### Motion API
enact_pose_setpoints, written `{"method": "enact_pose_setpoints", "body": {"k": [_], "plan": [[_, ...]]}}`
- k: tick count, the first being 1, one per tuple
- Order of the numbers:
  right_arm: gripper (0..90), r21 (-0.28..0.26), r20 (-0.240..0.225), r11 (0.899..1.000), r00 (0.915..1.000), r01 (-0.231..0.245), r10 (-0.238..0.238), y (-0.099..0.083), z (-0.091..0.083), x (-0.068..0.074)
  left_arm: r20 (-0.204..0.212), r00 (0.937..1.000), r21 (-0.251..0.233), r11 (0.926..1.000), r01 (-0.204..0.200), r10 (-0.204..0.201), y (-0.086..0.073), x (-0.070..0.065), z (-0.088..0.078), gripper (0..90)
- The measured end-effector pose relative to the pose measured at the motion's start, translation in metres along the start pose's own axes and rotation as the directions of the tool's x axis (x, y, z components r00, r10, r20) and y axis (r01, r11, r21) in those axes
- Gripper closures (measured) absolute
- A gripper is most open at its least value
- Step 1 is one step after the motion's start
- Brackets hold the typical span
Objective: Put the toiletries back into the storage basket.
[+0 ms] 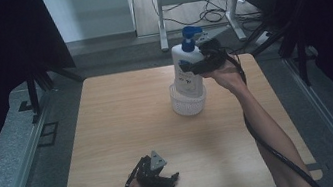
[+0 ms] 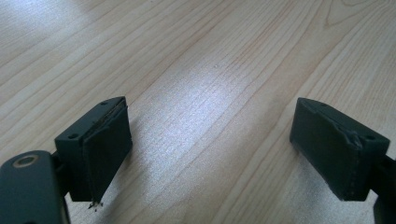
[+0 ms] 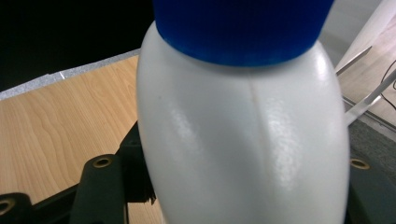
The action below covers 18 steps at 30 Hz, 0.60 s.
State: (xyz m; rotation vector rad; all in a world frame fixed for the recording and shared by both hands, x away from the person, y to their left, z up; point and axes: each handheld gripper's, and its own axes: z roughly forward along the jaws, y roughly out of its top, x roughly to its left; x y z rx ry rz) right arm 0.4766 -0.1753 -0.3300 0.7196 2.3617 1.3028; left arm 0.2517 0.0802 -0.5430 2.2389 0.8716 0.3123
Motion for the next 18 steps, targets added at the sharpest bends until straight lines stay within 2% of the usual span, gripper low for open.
{"method": "enact_pose_setpoints", "body": {"k": [18], "plan": [[38.1, 0.040, -0.018, 0.999, 0.9998, 0.008, -0.007, -0.019, 0.029, -0.002, -0.001, 1.0000, 0.001, 1.0000, 0.001, -0.001, 0.000, 0.000, 0.000, 12.0]]}}
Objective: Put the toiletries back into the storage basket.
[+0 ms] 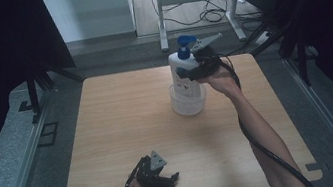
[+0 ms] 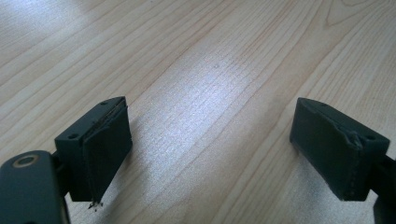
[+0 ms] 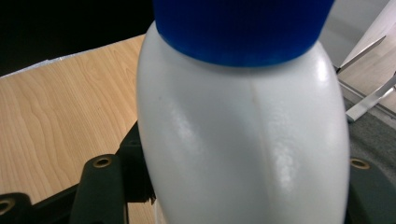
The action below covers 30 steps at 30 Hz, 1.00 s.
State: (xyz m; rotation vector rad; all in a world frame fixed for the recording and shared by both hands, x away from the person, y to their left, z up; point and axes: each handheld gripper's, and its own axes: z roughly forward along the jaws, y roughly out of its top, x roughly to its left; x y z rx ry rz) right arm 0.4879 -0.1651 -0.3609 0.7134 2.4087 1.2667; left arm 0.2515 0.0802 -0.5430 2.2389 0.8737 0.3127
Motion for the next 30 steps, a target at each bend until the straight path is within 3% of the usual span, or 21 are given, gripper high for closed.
{"method": "enact_pose_setpoints", "body": {"k": [30], "plan": [[38.1, 0.031, -0.018, 0.999, 0.9996, -0.022, 0.023, -0.038, 0.030, -0.007, 0.001, 1.0000, 0.003, 1.0000, 0.000, 0.000, 0.000, 0.000, 0.000, 12.0]]}}
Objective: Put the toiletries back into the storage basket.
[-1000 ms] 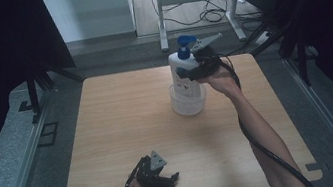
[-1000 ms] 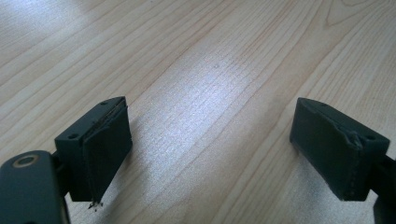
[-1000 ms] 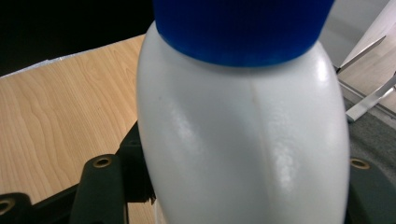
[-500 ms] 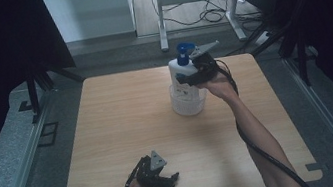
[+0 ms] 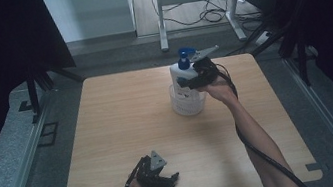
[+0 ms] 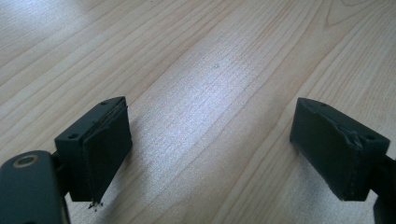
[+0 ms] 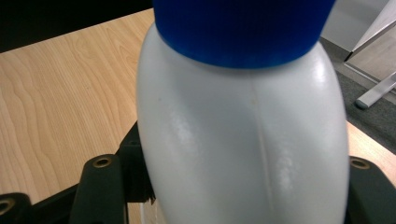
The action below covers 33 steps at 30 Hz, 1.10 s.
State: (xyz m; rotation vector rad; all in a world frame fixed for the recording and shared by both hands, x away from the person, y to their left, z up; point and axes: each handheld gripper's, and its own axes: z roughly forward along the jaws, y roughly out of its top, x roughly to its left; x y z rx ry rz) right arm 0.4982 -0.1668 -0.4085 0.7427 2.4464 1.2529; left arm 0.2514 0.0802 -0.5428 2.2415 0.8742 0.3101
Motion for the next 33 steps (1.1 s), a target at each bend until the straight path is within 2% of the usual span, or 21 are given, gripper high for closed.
{"method": "enact_pose_setpoints", "body": {"k": [17, 25, 29, 33], "plan": [[37.9, -0.016, -0.021, 1.000, 0.9998, -0.007, 0.007, -0.009, 0.006, -0.003, 0.000, 1.0000, 0.000, 1.0000, 0.000, 0.000, 0.000, 0.000, 0.000, 12.0], [37.0, -0.016, -0.039, 1.000, 0.9989, -0.026, 0.025, -0.011, 0.004, -0.006, 0.000, 1.0000, 0.000, 1.0000, 0.000, 0.000, 0.000, 0.000, 0.000, 12.1], [36.0, -0.013, -0.048, 1.000, 0.9985, -0.026, 0.026, -0.011, 0.003, -0.006, 0.000, 1.0000, 0.000, 1.0000, 0.000, 0.000, 0.000, 0.000, 0.000, 12.1], [31.2, -0.026, -0.048, 0.999, 0.9984, -0.032, 0.031, -0.011, 0.002, -0.006, 0.000, 1.0000, 0.000, 1.0000, 0.000, 0.000, 0.000, 0.000, 0.000, 12.0]]}}
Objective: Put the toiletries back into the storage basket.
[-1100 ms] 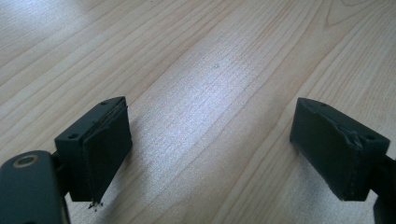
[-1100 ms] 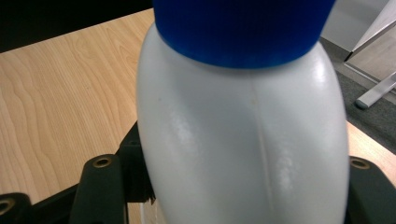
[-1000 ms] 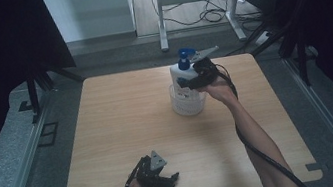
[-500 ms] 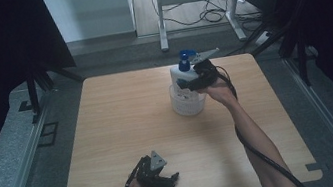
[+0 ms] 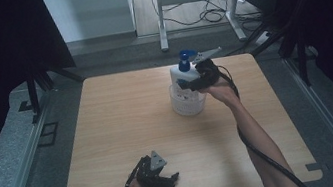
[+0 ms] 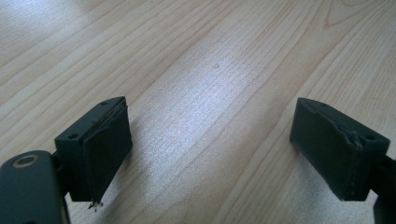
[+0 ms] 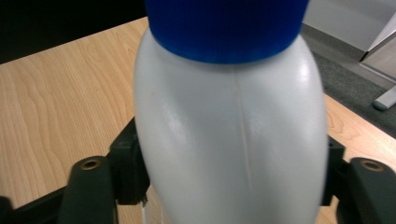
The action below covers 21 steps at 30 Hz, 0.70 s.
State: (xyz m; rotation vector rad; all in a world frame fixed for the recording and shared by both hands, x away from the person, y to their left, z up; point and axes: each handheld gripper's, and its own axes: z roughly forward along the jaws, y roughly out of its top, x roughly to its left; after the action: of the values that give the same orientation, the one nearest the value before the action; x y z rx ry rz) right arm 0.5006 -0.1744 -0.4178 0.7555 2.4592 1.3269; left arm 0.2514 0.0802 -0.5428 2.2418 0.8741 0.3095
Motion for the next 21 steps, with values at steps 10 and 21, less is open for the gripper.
{"method": "enact_pose_setpoints", "body": {"k": [10, 21], "plan": [[21.3, -0.018, 0.012, 1.000, 0.9997, 0.020, -0.019, 0.0020, -0.0057, 0.0024, 0.000, 1.0000, 0.000, 1.0000, 0.000, 0.000, 0.0000, 0.0000, 0.0000, 12.0], [13.3, -0.030, 0.029, 0.999, 0.9990, 0.035, -0.034, 0.0049, -0.0105, 0.0069, -0.002, 1.0000, -0.001, 1.0000, -0.001, 0.001, 0.0001, 0.0000, 0.0002, 12.0]]}}
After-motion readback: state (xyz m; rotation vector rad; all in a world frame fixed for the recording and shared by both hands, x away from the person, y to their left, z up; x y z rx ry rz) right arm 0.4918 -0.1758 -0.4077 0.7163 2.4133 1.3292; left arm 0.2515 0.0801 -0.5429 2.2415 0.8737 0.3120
